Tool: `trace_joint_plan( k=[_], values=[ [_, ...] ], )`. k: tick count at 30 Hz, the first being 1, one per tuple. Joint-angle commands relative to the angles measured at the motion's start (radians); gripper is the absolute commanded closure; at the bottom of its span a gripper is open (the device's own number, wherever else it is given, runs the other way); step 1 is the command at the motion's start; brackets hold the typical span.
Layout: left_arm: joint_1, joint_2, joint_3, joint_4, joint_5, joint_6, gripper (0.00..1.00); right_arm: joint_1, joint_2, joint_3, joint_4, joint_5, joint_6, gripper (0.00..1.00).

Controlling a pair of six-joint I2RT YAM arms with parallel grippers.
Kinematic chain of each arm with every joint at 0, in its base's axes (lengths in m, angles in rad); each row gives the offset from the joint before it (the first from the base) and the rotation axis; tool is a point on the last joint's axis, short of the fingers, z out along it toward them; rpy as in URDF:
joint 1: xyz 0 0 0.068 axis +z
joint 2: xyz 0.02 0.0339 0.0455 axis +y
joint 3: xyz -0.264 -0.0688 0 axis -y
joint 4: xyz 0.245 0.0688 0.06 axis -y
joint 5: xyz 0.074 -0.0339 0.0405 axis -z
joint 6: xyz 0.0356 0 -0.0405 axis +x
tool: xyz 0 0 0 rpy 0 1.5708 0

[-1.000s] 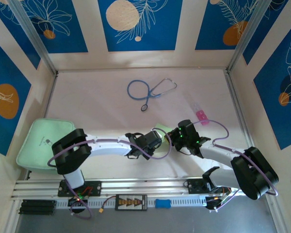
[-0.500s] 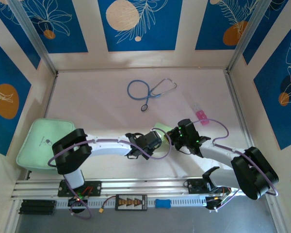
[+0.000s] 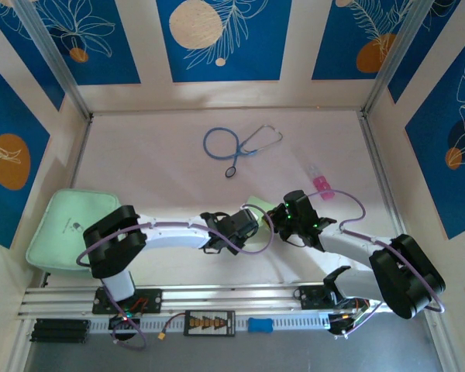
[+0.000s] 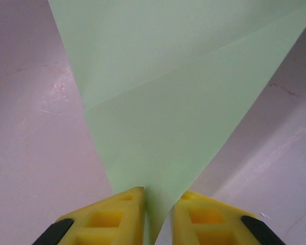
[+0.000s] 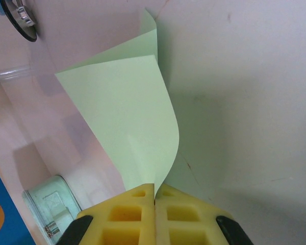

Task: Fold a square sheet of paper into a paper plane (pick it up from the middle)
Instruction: Fold the wing for the fifth time at the center of the table.

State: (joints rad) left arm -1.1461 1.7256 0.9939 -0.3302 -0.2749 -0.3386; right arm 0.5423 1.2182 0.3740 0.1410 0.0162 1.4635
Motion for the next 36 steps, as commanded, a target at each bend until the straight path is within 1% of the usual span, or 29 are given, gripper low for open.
trace_joint_plan(
  k=[1,5,9,11,12,15,18,20,23,27,32,36],
  values=[
    [-0.009,-0.017,0.005,0.02,-0.013,0.0,0.78,0.007,-0.003,0.023,-0.019,-0.002,-0.017,1.0],
    [-0.009,-0.001,0.012,0.014,-0.009,0.002,0.79,0.007,0.0,0.023,-0.013,-0.006,-0.015,1.0],
    [-0.01,0.007,0.016,0.012,-0.006,0.002,0.83,0.007,0.003,0.025,-0.008,-0.011,-0.015,0.99],
    [-0.01,0.008,0.018,0.009,-0.009,0.001,0.85,0.007,0.002,0.023,-0.008,-0.01,-0.019,0.98],
    [-0.009,0.01,0.019,0.005,-0.012,0.0,0.86,0.007,-0.001,0.023,-0.01,-0.011,-0.024,0.96],
    [-0.008,0.012,0.018,0.003,-0.011,-0.006,0.89,0.003,-0.018,0.029,-0.028,-0.013,-0.059,0.85],
    [-0.006,0.017,0.014,0.004,-0.006,-0.018,0.9,-0.013,-0.057,0.054,-0.131,-0.001,-0.123,0.74],
    [-0.005,0.024,0.014,0.005,-0.003,-0.027,0.9,-0.026,-0.096,0.067,-0.212,0.012,-0.17,0.66],
    [0.0,0.039,0.019,0.0,0.008,-0.036,0.9,-0.041,-0.159,0.077,-0.318,0.04,-0.212,0.6],
    [0.003,0.059,0.028,0.0,0.022,-0.039,0.9,-0.053,-0.237,0.061,-0.385,0.065,-0.232,0.58],
    [0.012,0.074,0.033,0.002,0.05,-0.048,0.9,-0.055,-0.3,0.012,-0.373,0.062,-0.218,0.57],
    [0.026,0.062,0.019,0.019,0.084,-0.052,0.93,-0.049,-0.315,-0.015,-0.328,0.044,-0.23,0.57]
  ],
)
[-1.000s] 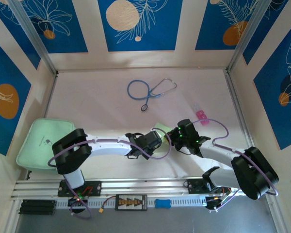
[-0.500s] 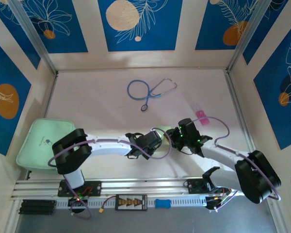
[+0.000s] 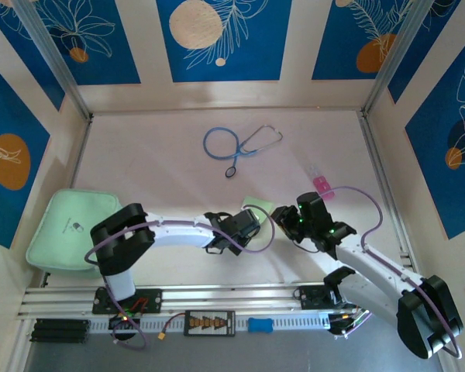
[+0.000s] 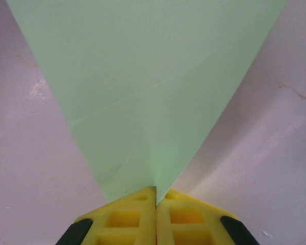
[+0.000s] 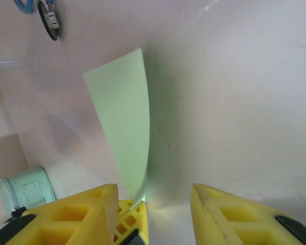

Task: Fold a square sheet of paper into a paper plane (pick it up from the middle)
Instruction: Fold the wing for the fifth time at the center of the table.

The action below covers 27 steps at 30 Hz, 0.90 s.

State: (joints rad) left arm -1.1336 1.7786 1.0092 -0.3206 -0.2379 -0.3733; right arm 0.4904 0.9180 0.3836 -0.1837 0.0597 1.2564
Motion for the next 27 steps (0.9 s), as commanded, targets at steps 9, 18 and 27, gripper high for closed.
trace_joint_plan(
  k=[9,18,27],
  values=[
    [0.112,-0.097,-0.106,0.147,0.286,-0.035,0.96,0.064,0.0,-0.011,0.06,0.014,-0.162,0.57],
    [0.25,-0.135,-0.198,0.284,0.537,-0.09,0.95,0.095,0.101,0.009,0.182,-0.093,-0.22,0.62],
    [0.297,-0.133,-0.237,0.327,0.59,-0.12,0.95,0.105,0.15,0.021,0.228,-0.13,-0.243,0.7]
  ],
)
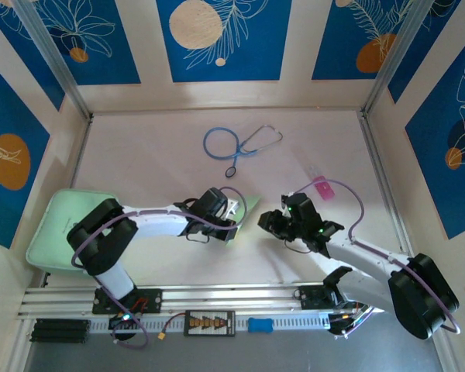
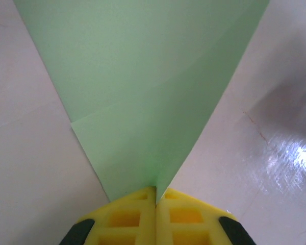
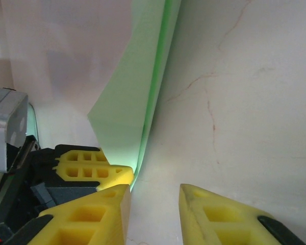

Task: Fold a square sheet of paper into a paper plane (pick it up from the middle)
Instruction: Fold the wing for the fifth time at the center of the table.

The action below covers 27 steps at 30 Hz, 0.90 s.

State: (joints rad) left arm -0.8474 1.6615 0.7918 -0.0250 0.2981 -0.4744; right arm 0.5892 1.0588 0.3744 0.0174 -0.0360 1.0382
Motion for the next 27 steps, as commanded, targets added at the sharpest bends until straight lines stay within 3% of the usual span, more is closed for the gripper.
trace_joint_plan(
  k=[1,8,20,27],
  values=[
    [0.012,-0.014,-0.025,0.036,0.057,-0.021,0.95,0.006,0.012,0.029,0.033,-0.037,-0.027,0.72],
    [0.022,-0.031,-0.078,0.096,0.052,-0.03,0.99,0.017,0.024,0.017,0.095,-0.039,-0.051,0.81],
    [0.023,-0.09,-0.233,0.374,0.109,0.078,1.0,0.052,0.013,-0.014,0.124,0.012,-0.068,0.82],
    [0.023,-0.062,-0.253,0.467,0.16,0.072,1.0,0.059,-0.004,-0.038,0.165,-0.038,-0.074,0.82]
  ],
)
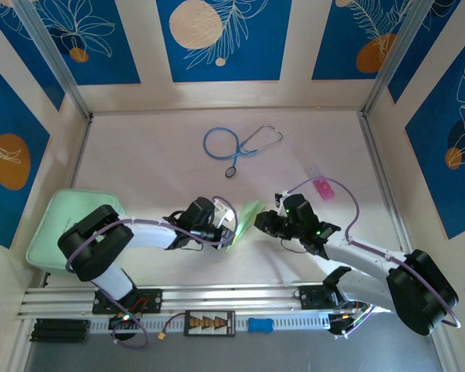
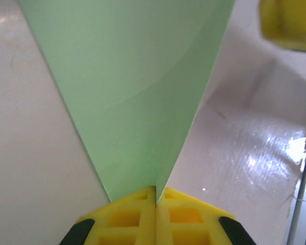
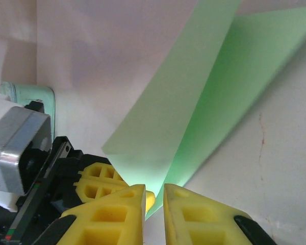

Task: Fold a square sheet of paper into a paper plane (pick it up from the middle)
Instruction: Fold the wing for the fifth time at the center of the table.

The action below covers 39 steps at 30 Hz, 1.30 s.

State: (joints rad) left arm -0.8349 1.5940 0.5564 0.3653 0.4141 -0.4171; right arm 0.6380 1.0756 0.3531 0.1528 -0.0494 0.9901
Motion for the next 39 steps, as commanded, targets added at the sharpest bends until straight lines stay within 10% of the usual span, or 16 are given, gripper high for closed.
trace_joint_plan(
  k=[1,39],
  values=[
    [0.009,0.008,-0.015,0.073,0.046,0.017,1.0,0.012,-0.024,-0.02,0.039,-0.034,-0.03,0.82],
    [0.052,0.175,0.073,-0.031,0.186,-0.094,1.0,-0.067,0.322,0.071,0.224,-0.266,-0.06,0.88]
  ],
)
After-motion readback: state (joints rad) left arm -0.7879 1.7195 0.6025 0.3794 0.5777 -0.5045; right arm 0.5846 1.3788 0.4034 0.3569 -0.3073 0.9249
